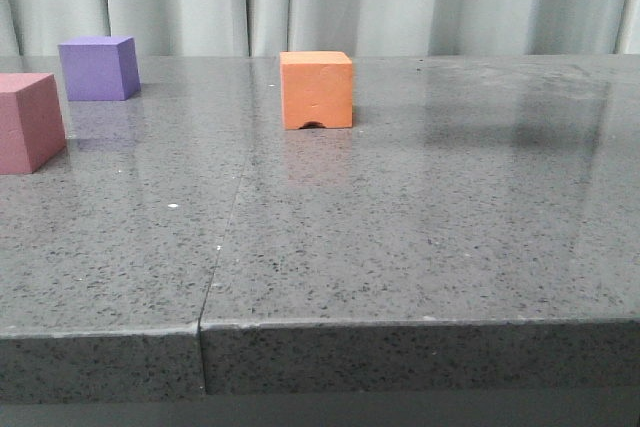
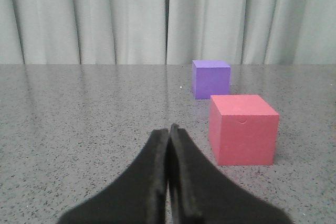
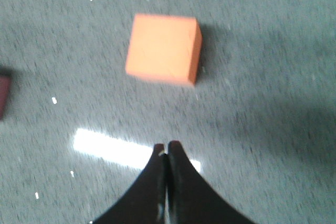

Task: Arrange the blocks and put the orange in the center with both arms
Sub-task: 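Open the right gripper and lift it away from the orange cube, then move the left gripper toward the orange cube at the center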

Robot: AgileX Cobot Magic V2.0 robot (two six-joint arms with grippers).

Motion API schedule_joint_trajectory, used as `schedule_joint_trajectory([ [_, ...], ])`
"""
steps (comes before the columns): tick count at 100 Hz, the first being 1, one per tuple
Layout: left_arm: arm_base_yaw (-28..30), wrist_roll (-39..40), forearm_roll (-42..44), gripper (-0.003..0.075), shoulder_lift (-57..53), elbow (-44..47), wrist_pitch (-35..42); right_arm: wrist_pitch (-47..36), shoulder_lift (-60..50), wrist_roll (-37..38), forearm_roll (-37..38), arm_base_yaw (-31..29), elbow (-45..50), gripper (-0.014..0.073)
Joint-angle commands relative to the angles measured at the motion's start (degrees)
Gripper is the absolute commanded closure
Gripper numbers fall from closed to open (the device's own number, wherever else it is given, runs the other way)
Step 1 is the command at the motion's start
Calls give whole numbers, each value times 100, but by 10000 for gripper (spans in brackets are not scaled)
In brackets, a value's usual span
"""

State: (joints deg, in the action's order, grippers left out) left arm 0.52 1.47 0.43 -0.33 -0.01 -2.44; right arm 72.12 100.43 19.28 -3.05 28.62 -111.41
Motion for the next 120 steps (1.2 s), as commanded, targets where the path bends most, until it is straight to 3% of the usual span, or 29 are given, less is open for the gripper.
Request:
schedule_joint_trajectory([
  [1, 11, -3, -43, 741, -165, 234, 459, -459, -750, -90, 32, -4, 485, 663],
  [47, 21, -3, -43, 741, -165, 234, 498, -2919, -3327, -465, 88, -4, 4344, 663],
  [69, 21, -3, -122, 741, -165, 172, 498, -3962, -4555, -1036, 98, -4, 6015, 663],
  [120, 21, -3, -348, 741, 278, -1066, -420, -4649, -6988, -1144, 125, -4, 8311, 663],
])
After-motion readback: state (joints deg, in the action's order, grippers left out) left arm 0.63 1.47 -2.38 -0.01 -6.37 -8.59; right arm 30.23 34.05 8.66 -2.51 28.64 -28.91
